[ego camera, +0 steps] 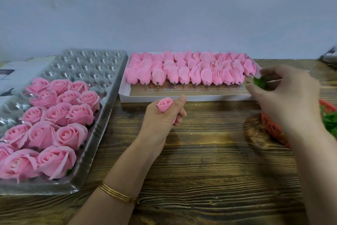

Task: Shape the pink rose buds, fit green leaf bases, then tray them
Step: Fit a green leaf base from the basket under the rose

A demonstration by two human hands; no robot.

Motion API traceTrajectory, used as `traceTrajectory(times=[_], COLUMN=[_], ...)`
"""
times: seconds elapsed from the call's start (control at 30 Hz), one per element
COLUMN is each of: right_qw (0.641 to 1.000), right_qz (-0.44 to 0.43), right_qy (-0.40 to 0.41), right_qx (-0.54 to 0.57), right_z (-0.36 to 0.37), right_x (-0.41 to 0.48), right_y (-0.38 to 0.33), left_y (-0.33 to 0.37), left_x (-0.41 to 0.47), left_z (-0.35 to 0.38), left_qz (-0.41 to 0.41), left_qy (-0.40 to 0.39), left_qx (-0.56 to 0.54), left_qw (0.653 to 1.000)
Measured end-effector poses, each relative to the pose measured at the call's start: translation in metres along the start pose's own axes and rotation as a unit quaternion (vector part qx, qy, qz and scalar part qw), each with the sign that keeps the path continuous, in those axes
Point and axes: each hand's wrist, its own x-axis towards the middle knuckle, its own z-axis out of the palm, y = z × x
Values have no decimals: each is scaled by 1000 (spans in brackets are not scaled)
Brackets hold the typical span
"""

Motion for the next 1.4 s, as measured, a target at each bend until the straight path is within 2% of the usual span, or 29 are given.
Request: traceTrajectory(times=[0.2,0.43,0.8,1.2,1.4], right_qw=[985,969,957,953,950], right_qz=[-23,-37,-32,-43,-31], right_qy=[-154,-226,-271,-279,-275], right_qx=[68,87,94,111,144], right_z=[32,57,73,82,84], right_x=[-29,-48,-61,-70,-75], right_y=[-27,-31,-26,-27,-31], left_y=[-1,-2,-3,-1,-2], left_x=[1,1,3,1,0], left_z=[1,-1,1,0,1], left_qz=[5,8,24,-5,-26], left_qy=[13,23,50,34,-4], left_qx=[6,4,-8,-64,-80], left_qw=[1000,1000,998,997,996])
